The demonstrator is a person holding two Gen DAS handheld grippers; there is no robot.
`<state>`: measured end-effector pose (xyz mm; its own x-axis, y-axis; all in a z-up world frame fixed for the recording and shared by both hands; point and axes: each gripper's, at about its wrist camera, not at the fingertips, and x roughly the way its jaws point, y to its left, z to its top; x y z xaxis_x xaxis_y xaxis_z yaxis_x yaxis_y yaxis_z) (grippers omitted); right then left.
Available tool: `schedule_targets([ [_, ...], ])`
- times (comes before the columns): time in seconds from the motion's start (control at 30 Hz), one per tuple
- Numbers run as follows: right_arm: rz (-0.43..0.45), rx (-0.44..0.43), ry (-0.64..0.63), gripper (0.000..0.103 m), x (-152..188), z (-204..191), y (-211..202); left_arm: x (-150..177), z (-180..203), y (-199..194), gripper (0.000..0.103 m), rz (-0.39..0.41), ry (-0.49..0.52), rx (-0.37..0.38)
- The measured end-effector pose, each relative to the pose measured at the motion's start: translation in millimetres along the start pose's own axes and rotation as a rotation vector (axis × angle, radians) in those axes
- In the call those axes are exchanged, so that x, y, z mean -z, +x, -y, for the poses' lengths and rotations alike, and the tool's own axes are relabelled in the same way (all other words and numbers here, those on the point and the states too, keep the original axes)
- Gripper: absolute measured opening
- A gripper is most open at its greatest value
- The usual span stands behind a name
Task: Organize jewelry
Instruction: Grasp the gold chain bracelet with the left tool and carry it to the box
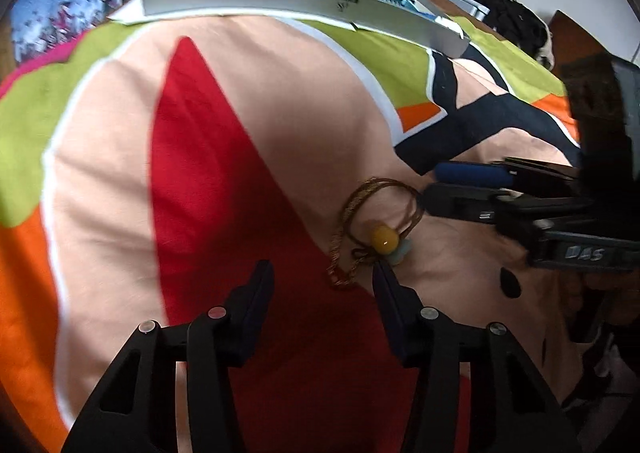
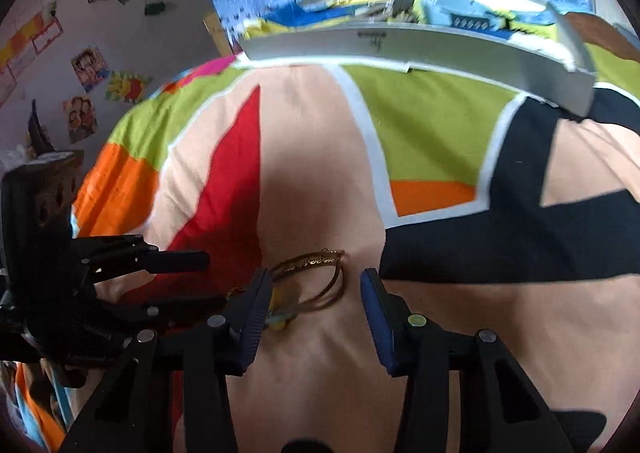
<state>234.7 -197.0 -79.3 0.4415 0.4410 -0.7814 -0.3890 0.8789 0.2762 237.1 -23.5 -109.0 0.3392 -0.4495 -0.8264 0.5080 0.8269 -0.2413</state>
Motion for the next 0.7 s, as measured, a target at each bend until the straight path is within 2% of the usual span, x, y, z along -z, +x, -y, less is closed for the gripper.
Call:
schedule_targets([
  [0.1, -0.058, 0.037, -0.017, 0.031, -2, -1, 13, -4, -1, 10, 0.032, -0.045, 0.001, 0.019],
  [0.23, -0.079, 0.081, -0.04, 0.011, 5, 0, 13, -2, -2, 18, 0.026, -0.076, 0.015, -0.001],
  [0.37, -0.072, 0.07, -0.017, 0.005, 11, 8, 7, -4, 2, 24, 0.015, -0.101, 0.04, -0.029],
  [0.47, -0.04, 0.091, -0.023, 0.002, 15, 9, -1, -5, 5, 24, 0.014, -0.109, 0.05, -0.058],
  [0.6, 0.019, 0.115, -0.028, 0.001, 17, 9, -14, -1, 8, 15, 0.013, -0.064, 0.059, -0.101],
  [0.7, 0.038, 0.077, 0.008, 0.002, 13, 11, -18, 1, 3, 5, 0.013, -0.041, 0.042, -0.111],
])
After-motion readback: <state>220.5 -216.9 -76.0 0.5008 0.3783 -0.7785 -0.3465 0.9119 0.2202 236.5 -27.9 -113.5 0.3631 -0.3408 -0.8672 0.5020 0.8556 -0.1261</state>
